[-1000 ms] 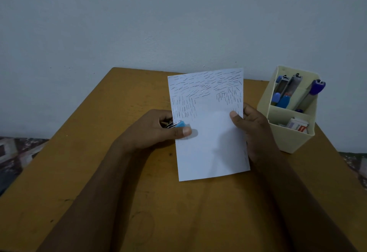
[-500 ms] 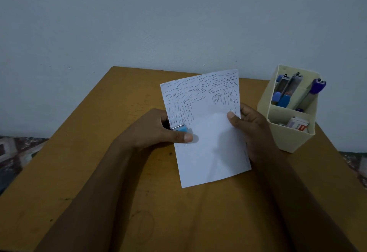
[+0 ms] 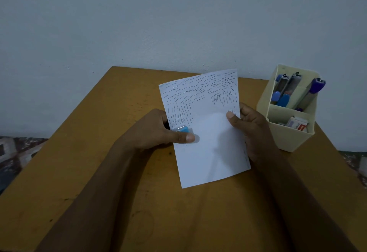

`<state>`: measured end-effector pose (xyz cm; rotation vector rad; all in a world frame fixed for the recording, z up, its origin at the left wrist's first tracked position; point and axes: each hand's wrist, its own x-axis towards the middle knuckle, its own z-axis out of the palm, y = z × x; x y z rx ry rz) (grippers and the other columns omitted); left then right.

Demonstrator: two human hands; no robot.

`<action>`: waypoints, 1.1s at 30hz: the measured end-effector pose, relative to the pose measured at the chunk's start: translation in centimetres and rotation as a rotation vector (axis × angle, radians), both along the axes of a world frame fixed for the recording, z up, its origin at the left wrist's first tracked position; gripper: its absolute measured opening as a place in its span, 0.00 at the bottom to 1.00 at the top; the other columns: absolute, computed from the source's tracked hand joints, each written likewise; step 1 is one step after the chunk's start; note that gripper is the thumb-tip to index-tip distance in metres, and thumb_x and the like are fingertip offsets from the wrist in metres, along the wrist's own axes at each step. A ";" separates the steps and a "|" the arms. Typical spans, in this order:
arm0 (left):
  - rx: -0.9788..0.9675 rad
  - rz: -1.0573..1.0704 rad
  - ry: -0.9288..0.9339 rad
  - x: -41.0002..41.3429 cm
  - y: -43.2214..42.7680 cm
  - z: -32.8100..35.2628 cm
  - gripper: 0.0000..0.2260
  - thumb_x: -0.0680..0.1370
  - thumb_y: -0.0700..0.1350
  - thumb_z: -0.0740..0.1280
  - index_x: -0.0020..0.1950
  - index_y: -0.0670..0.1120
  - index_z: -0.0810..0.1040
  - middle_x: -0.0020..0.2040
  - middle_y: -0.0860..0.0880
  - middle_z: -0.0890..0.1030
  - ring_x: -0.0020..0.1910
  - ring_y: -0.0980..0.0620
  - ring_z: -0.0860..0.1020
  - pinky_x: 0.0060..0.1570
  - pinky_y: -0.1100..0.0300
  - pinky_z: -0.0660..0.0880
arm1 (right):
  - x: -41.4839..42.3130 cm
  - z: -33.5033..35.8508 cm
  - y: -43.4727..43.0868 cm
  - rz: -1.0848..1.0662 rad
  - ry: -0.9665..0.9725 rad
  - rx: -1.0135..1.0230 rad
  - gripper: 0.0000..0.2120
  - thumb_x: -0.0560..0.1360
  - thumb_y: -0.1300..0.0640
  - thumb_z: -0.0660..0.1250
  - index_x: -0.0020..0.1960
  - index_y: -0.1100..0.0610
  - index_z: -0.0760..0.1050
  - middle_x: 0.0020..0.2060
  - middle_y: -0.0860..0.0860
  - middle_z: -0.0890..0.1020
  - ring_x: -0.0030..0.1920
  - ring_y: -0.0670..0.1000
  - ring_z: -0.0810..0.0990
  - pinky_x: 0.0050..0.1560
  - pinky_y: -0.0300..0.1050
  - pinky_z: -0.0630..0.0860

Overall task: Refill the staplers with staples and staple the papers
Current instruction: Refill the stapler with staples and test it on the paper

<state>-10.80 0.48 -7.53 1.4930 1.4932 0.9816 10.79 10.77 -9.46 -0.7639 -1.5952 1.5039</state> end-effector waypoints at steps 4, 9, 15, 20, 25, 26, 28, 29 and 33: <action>0.016 0.002 -0.017 0.1 0.1 -0.3 0.14 0.66 0.57 0.76 0.48 0.58 0.80 0.50 0.54 0.84 0.44 0.35 0.79 0.37 0.55 0.74 | 0.0 -0.1 0.0 0.002 -0.003 0.011 0.12 0.78 0.61 0.61 0.60 0.54 0.75 0.55 0.48 0.82 0.54 0.49 0.81 0.52 0.45 0.79; 0.027 0.011 -0.008 -0.2 0.4 -0.9 0.19 0.68 0.56 0.76 0.54 0.52 0.77 0.49 0.51 0.84 0.33 0.47 0.78 0.33 0.59 0.72 | -0.1 -0.1 0.0 0.012 -0.006 0.004 0.12 0.78 0.62 0.61 0.60 0.54 0.75 0.56 0.48 0.82 0.54 0.50 0.81 0.52 0.44 0.79; 0.066 0.026 -0.037 0.1 0.5 -1.4 0.17 0.70 0.47 0.75 0.56 0.52 0.75 0.47 0.54 0.83 0.34 0.54 0.80 0.30 0.63 0.74 | -0.2 -0.2 0.0 0.030 -0.019 0.006 0.14 0.78 0.61 0.61 0.62 0.56 0.73 0.57 0.49 0.81 0.54 0.50 0.81 0.52 0.44 0.79; 0.054 0.010 -0.010 0.1 0.6 -1.3 0.18 0.70 0.49 0.76 0.56 0.53 0.74 0.48 0.54 0.83 0.39 0.52 0.82 0.33 0.59 0.77 | -0.1 -0.3 0.0 0.022 -0.030 0.012 0.13 0.78 0.61 0.61 0.62 0.55 0.74 0.56 0.48 0.81 0.54 0.49 0.81 0.53 0.45 0.79; 0.013 -0.018 0.051 -0.1 0.5 -0.9 0.19 0.66 0.52 0.76 0.54 0.56 0.74 0.49 0.57 0.82 0.42 0.50 0.83 0.37 0.58 0.80 | -0.1 -0.4 0.3 0.006 -0.043 0.011 0.14 0.78 0.61 0.61 0.63 0.57 0.73 0.58 0.51 0.81 0.56 0.51 0.81 0.57 0.51 0.77; 0.001 -0.022 0.049 -0.1 0.4 -0.7 0.20 0.65 0.53 0.76 0.53 0.56 0.74 0.48 0.58 0.82 0.42 0.53 0.83 0.36 0.62 0.79 | -0.1 -0.4 0.4 0.002 -0.042 0.011 0.14 0.78 0.61 0.61 0.62 0.57 0.74 0.57 0.51 0.81 0.56 0.52 0.81 0.57 0.52 0.76; -0.019 -0.041 0.043 -0.1 0.3 -0.5 0.19 0.64 0.53 0.75 0.52 0.57 0.75 0.48 0.60 0.83 0.42 0.55 0.83 0.36 0.65 0.77 | 0.0 -0.4 0.4 0.006 -0.031 0.014 0.13 0.78 0.62 0.61 0.62 0.56 0.74 0.57 0.51 0.81 0.56 0.52 0.81 0.57 0.52 0.76; -0.031 -0.048 0.044 -0.2 0.3 -0.5 0.18 0.64 0.54 0.75 0.52 0.56 0.76 0.48 0.60 0.83 0.41 0.55 0.83 0.36 0.65 0.77 | 0.0 -0.3 0.4 0.008 -0.024 0.016 0.13 0.78 0.62 0.61 0.61 0.56 0.75 0.57 0.51 0.81 0.56 0.53 0.81 0.57 0.52 0.76; -0.057 -0.036 0.075 -0.5 0.2 -0.4 0.14 0.67 0.53 0.74 0.50 0.54 0.78 0.45 0.60 0.84 0.36 0.52 0.82 0.36 0.64 0.76 | 0.2 -0.2 0.4 0.009 0.003 0.010 0.12 0.78 0.63 0.61 0.59 0.55 0.76 0.54 0.49 0.83 0.54 0.52 0.82 0.53 0.46 0.78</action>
